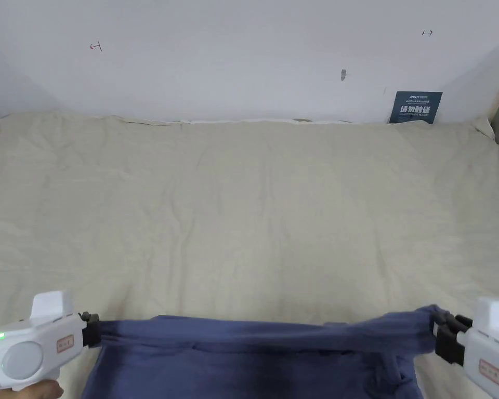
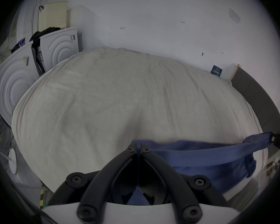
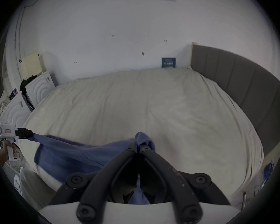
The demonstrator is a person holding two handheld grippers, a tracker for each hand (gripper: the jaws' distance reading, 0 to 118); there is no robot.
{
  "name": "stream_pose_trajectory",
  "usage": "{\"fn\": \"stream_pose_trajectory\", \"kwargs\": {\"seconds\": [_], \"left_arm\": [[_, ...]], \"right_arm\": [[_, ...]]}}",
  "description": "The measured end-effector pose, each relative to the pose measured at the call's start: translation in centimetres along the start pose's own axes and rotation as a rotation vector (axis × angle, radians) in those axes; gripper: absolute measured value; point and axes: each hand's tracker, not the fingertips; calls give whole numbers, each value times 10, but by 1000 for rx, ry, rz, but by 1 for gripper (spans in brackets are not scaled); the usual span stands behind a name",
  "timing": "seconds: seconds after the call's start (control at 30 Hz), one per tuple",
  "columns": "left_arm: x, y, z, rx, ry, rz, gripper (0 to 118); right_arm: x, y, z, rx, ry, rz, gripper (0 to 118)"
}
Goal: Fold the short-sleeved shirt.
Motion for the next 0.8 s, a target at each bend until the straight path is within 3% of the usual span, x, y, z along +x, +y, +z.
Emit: {"fn": "stream_pose_trajectory", "kwargs": {"seconds": [0.23,0.47,0.5,0.53,0.63,0.7,0.73,0.8], "left_arm": [[-8,-63,1,-111,34,-14,2],[0,-87,1,-159,71,-36,2],[1,-85,3,-160,73,-37,8],[3,-82,6,-160,74,-35,23],[14,-68,25,-141,49,13,53],[19,-59,35,-62,0,40,109],[25,-51,47,11,-28,39,116],[39,-31,69,108,-58,23,115]], "right_arm": [[5,-75,-6,-134,-70,-74,3],[8,-100,-19,-205,-111,-126,5],[6,-98,-15,-205,-111,-138,10],[4,-95,-10,-189,-106,-151,23],[-5,-72,8,-127,-103,-139,43],[-15,-52,20,-43,-90,-112,83],[-20,-40,27,7,-80,-98,92],[-36,-18,41,97,-72,-69,100]]}}
